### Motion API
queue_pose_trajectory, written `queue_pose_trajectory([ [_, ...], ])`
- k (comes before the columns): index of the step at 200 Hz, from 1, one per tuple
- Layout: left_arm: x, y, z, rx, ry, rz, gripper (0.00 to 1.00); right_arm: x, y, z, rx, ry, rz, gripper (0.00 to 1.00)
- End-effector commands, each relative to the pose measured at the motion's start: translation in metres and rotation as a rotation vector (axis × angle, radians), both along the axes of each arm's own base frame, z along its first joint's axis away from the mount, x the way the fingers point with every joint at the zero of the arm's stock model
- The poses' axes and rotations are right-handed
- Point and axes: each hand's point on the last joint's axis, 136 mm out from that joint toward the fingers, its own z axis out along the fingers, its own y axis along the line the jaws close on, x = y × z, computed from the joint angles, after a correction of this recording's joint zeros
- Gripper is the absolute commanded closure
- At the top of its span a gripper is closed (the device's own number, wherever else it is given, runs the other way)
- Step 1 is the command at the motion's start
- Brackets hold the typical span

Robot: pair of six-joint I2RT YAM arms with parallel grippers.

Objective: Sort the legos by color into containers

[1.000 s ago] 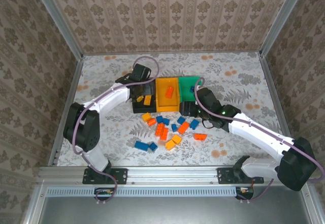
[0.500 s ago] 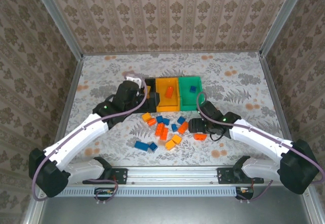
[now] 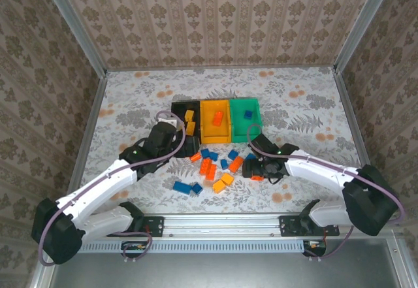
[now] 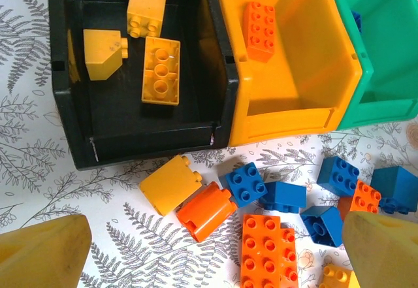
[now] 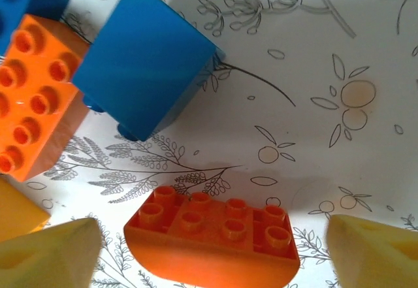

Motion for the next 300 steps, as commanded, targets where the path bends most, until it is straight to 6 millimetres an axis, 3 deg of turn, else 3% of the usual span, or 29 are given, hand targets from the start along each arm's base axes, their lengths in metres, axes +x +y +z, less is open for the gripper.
queue_pose_trajectory([
  [1,0.002,0.007,0.001,-0.028,-0.004,0.037,0.00,-0.002,0.004,-0.008,-0.002,0.017,-0.012,0.06],
  [64,0.003,0.016,-0.005,-0.040,0.009,0.062,0.00,-0.001,0.005,-0.023,-0.043,0.035,-0.003,0.13],
  [121,0.003,0.018,-0.012,-0.035,0.027,0.072,0.00,0.001,0.011,-0.027,-0.031,0.036,0.022,0.28],
  [157,0.003,0.019,-0.013,-0.033,0.033,0.075,0.00,0.002,0.012,-0.015,-0.015,0.009,0.045,0.42],
  [198,0.000,0.023,-0.018,-0.031,0.043,0.084,0.00,0.013,0.023,0.038,0.060,-0.108,0.104,0.47],
  [228,-0.005,0.026,-0.021,-0.034,0.053,0.087,0.00,0.043,0.054,0.086,0.139,-0.213,0.165,0.47],
  [250,-0.010,0.030,-0.026,-0.028,0.074,0.096,0.00,0.081,0.083,0.117,0.185,-0.313,0.168,0.46],
  [278,-0.018,0.035,-0.030,-0.029,0.089,0.102,0.00,0.135,0.118,0.126,0.171,-0.376,0.160,0.46],
  [300,-0.022,0.038,-0.031,-0.026,0.100,0.102,0.00,0.173,0.129,0.115,0.082,-0.395,0.141,0.46],
])
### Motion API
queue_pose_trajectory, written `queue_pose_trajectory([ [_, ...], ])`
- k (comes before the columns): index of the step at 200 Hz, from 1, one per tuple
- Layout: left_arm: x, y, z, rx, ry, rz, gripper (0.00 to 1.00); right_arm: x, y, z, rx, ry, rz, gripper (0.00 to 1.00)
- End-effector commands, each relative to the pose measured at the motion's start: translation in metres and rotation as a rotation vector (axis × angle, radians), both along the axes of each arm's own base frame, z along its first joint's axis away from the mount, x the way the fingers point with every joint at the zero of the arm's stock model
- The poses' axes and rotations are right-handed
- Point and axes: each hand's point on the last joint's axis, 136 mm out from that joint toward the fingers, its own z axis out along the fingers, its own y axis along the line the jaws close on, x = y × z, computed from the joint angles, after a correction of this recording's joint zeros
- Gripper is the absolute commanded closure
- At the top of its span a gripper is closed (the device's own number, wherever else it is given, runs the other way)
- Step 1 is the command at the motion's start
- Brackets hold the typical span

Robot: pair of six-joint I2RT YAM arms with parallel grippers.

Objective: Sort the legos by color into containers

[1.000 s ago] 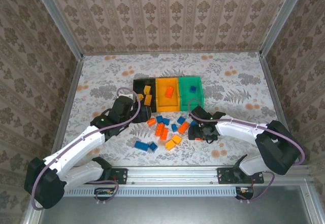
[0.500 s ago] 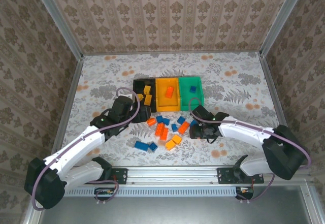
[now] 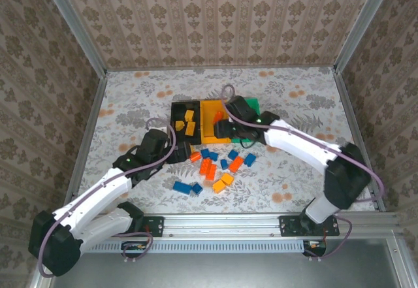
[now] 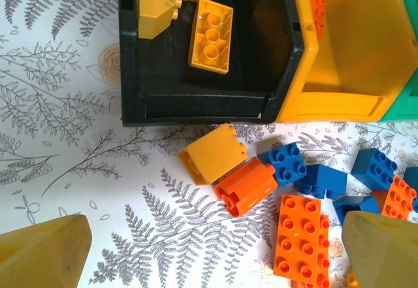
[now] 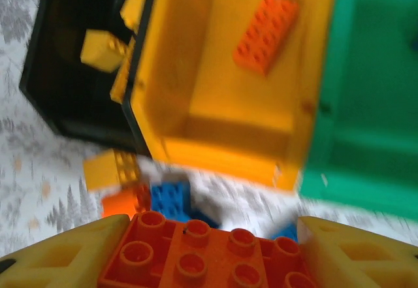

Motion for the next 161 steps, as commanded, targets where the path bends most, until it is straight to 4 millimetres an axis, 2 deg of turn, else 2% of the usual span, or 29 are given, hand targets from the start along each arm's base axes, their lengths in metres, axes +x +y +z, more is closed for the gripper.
queue_pose_trajectory([
  [1,-0.009,0.006,-0.006,-0.001,0.039,0.013,0.00,0.037,0.011,-0.005,-0.086,-0.059,-0.023,0.46],
  [18,-0.012,0.006,-0.007,-0.001,0.049,0.004,0.00,0.061,0.017,-0.012,-0.142,-0.075,-0.050,0.45],
  [45,-0.015,0.007,-0.010,0.008,0.062,-0.008,0.00,0.085,0.025,-0.028,-0.181,-0.068,-0.096,0.43],
  [65,-0.017,0.008,-0.011,0.018,0.070,-0.013,0.00,0.089,0.024,-0.043,-0.214,-0.029,-0.119,0.36],
  [82,-0.017,0.008,-0.010,0.022,0.069,-0.022,0.00,0.091,0.028,-0.046,-0.199,-0.020,-0.119,0.26],
  [96,-0.018,0.007,-0.009,0.027,0.069,-0.032,0.00,0.092,0.032,-0.040,-0.170,-0.030,-0.118,0.20],
  [128,-0.017,0.003,-0.006,0.028,0.070,-0.054,0.00,0.090,0.032,-0.003,-0.090,-0.101,-0.131,0.16],
  [161,-0.017,-0.015,-0.004,0.017,0.076,-0.132,0.00,0.069,0.019,0.019,-0.019,-0.136,-0.145,0.16],
])
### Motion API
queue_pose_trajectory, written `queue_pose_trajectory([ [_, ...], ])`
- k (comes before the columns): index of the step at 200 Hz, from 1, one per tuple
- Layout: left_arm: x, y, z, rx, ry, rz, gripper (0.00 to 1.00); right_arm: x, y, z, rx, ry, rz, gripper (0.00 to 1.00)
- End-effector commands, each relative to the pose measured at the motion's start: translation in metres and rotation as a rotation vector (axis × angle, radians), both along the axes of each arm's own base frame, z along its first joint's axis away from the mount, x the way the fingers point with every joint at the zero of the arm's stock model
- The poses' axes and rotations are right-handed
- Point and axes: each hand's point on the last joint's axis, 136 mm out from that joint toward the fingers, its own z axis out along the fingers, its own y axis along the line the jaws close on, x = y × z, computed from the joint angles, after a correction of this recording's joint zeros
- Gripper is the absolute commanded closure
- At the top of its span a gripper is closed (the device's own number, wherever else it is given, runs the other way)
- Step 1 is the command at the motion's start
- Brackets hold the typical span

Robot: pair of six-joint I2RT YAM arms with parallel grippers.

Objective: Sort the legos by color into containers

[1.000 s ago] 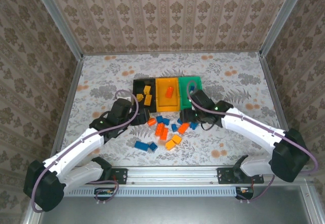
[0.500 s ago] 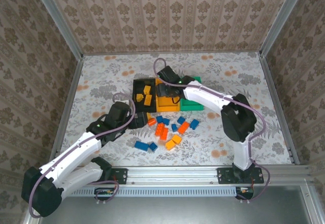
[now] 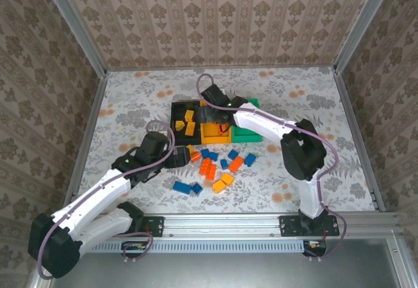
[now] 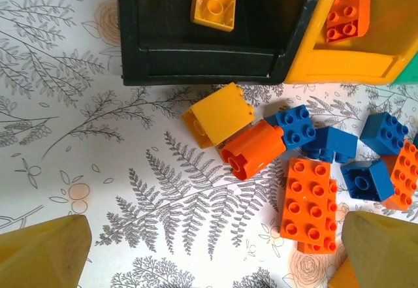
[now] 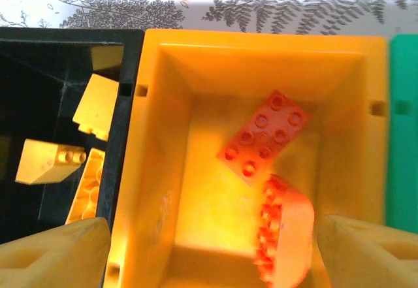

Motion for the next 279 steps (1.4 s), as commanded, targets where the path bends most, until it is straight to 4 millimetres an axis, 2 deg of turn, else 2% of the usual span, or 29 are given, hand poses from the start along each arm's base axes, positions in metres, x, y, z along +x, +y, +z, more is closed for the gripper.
queue_pose_trajectory([
  [1,0.001,-0.017,0.009,-0.007,-0.007,-0.083,0.00,-0.010,-0.008,0.045,0.097,-0.084,-0.027,0.16],
  [34,-0.003,-0.046,-0.002,0.054,0.018,-0.190,0.03,-0.042,-0.030,0.046,0.134,-0.083,-0.030,0.16],
  [63,-0.010,-0.074,-0.018,0.130,0.048,-0.297,0.16,-0.070,-0.055,0.037,0.124,-0.073,-0.042,0.15],
  [90,-0.014,-0.093,-0.033,0.196,0.069,-0.360,0.26,-0.092,-0.077,0.032,0.124,-0.076,-0.063,0.15],
  [100,-0.014,-0.098,-0.037,0.213,0.073,-0.380,0.29,-0.099,-0.084,0.024,0.116,-0.064,-0.072,0.15],
  [103,-0.014,-0.100,-0.038,0.219,0.074,-0.383,0.30,-0.101,-0.085,0.032,0.133,-0.083,-0.072,0.15],
  [111,-0.014,-0.103,-0.041,0.237,0.074,-0.395,0.32,-0.105,-0.091,0.030,0.133,-0.082,-0.082,0.14],
  [149,-0.014,-0.102,-0.064,0.331,0.130,-0.402,0.38,-0.119,-0.111,0.025,0.141,-0.082,-0.114,0.14],
  [176,-0.014,-0.100,-0.079,0.362,0.159,-0.398,0.38,-0.122,-0.119,0.027,0.150,-0.089,-0.125,0.14],
  [201,-0.015,-0.101,-0.088,0.370,0.177,-0.401,0.41,-0.122,-0.123,0.031,0.158,-0.103,-0.134,0.13],
  [241,-0.018,-0.103,-0.094,0.359,0.195,-0.408,0.53,-0.122,-0.129,0.035,0.162,-0.111,-0.146,0.13],
  [279,-0.019,-0.101,-0.089,0.346,0.189,-0.400,0.64,-0.121,-0.130,0.035,0.168,-0.112,-0.153,0.13],
])
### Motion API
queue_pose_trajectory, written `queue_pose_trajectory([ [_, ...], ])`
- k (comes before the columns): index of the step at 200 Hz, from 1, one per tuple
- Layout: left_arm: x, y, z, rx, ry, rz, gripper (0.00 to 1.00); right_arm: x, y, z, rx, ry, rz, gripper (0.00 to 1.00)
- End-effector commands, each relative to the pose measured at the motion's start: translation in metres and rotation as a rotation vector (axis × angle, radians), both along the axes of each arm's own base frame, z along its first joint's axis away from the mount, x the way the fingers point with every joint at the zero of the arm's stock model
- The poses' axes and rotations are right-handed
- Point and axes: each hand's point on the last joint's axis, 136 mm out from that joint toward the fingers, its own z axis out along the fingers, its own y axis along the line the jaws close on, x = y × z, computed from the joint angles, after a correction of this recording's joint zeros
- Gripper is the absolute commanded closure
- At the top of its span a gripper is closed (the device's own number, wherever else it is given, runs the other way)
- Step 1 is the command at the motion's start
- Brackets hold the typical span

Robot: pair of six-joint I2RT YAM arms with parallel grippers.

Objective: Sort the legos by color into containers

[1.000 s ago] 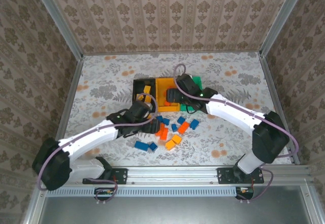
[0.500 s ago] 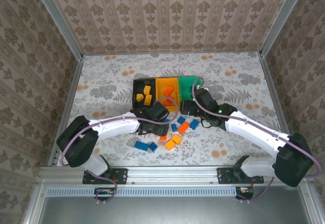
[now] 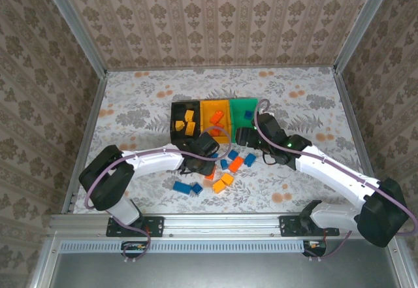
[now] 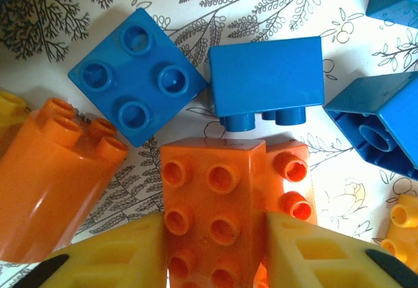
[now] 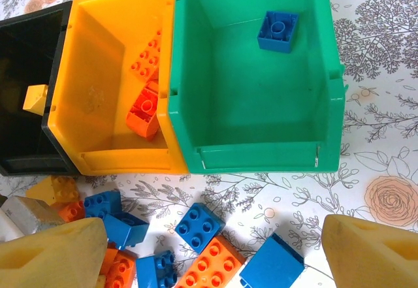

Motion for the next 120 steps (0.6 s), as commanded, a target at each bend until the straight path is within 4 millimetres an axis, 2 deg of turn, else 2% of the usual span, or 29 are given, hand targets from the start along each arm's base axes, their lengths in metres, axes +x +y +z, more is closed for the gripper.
queue_pose_trajectory([
  [1,-0.004,0.005,-0.003,0.023,0.012,0.001,0.65,0.001,-0.005,0.003,0.012,-0.015,-0.027,0.13],
  [79,-0.003,0.009,0.032,-0.020,-0.047,0.017,0.68,0.000,-0.007,0.001,0.024,-0.009,-0.037,0.13],
  [99,-0.002,0.009,0.045,-0.036,-0.065,0.017,0.68,-0.001,-0.009,0.001,0.026,-0.009,-0.043,0.13],
  [120,0.010,0.004,0.069,-0.059,-0.112,0.012,0.68,-0.002,-0.011,0.002,0.032,-0.013,-0.050,0.13],
])
